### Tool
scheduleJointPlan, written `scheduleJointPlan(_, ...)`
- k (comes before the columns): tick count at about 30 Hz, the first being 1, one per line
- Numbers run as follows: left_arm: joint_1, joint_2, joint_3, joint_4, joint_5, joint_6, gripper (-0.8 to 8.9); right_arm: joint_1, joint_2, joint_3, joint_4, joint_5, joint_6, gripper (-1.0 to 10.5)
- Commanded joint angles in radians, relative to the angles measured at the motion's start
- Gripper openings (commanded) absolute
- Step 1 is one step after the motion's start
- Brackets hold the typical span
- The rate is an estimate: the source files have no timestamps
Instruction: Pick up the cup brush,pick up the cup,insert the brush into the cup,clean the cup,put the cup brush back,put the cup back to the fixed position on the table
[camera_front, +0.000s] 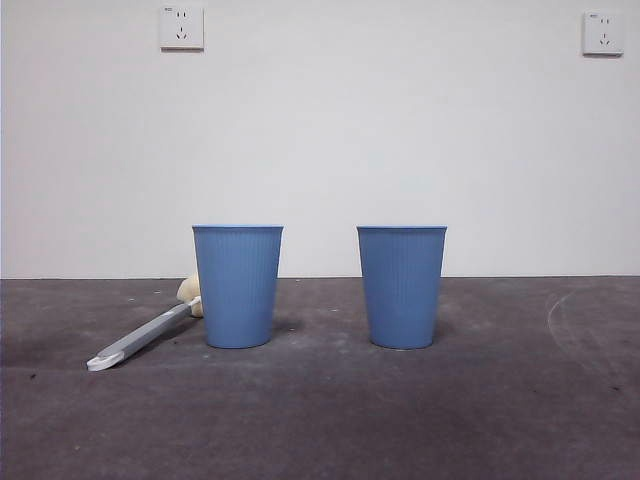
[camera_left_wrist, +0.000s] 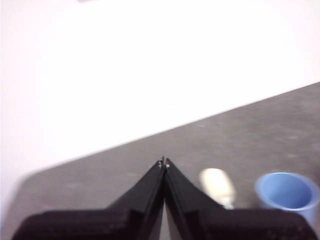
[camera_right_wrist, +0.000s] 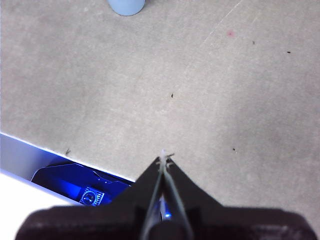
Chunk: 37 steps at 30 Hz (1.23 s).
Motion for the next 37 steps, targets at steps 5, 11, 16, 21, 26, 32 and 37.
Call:
scheduleJointPlan(5, 0.109, -0.095, -0.135, 0.162, -0.003, 0.092, -0.03, 0.001, 0.000, 0.003, 0.002, 0.001, 0.008, 0.0)
scheduleJointPlan(11, 0.134, -0.218, -0.402, 0.365, -0.006, -0.004, -0.03, 0.001, 0.000, 0.003, 0.002, 0.001, 0.008, 0.0)
scheduleJointPlan(16, 0.134, -0.307, -0.571, 0.389, -0.008, -0.049, -0.03, 0.001, 0.000, 0.003, 0.002, 0.001, 0.008, 0.0)
scheduleJointPlan(21, 0.134, -0.384, -0.676, 0.337, -0.007, -0.097, -0.03, 0.001, 0.000, 0.003, 0.002, 0.001, 0.008, 0.0)
scheduleJointPlan(26, 0.134, -0.403, -0.676, 0.185, -0.011, -0.107, -0.03, 0.001, 0.002, 0.003, 0.002, 0.001, 0.008, 0.0)
scheduleJointPlan(32, 0.134, -0.403, -0.671, 0.141, 0.019, -0.135, -0.03, 0.001, 0.006, 0.003, -0.001, 0.001, 0.008, 0.0)
scheduleJointPlan(37, 0.134, -0.392, -0.671, 0.140, 0.019, -0.136, -0.03, 0.001, 0.006, 0.003, -0.001, 0.001, 0.008, 0.0)
